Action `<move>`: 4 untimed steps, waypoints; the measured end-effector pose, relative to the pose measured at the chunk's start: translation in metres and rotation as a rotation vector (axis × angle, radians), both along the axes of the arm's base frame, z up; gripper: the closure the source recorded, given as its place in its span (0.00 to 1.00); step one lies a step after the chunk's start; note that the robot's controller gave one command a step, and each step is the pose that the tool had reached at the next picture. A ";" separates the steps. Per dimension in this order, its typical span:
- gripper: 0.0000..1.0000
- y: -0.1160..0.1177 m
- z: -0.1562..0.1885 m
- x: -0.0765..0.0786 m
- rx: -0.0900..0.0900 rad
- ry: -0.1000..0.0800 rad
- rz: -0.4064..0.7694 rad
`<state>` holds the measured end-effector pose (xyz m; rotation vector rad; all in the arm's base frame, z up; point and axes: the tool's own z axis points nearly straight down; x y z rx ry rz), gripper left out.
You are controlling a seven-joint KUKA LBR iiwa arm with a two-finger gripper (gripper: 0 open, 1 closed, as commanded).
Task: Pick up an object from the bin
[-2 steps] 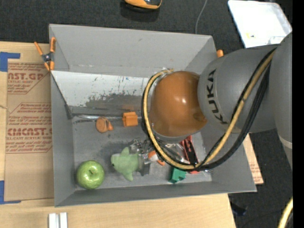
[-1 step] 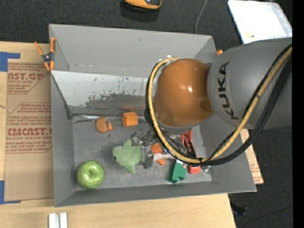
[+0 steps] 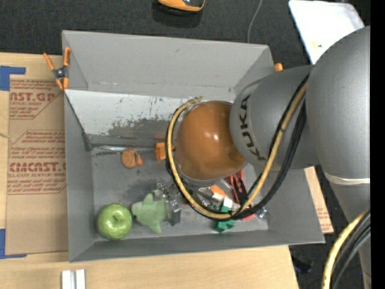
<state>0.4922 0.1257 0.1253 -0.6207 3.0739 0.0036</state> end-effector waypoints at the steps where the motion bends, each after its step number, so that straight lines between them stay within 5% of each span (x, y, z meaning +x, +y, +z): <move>1: 1.00 -0.002 0.049 -0.001 -0.001 0.003 0.027; 2: 1.00 0.005 -0.023 -0.002 0.000 0.008 0.024; 4: 1.00 -0.001 0.104 0.011 -0.003 0.019 0.018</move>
Offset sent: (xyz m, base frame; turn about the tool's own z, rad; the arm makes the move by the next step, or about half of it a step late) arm -0.0043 0.0072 -0.0551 -0.0213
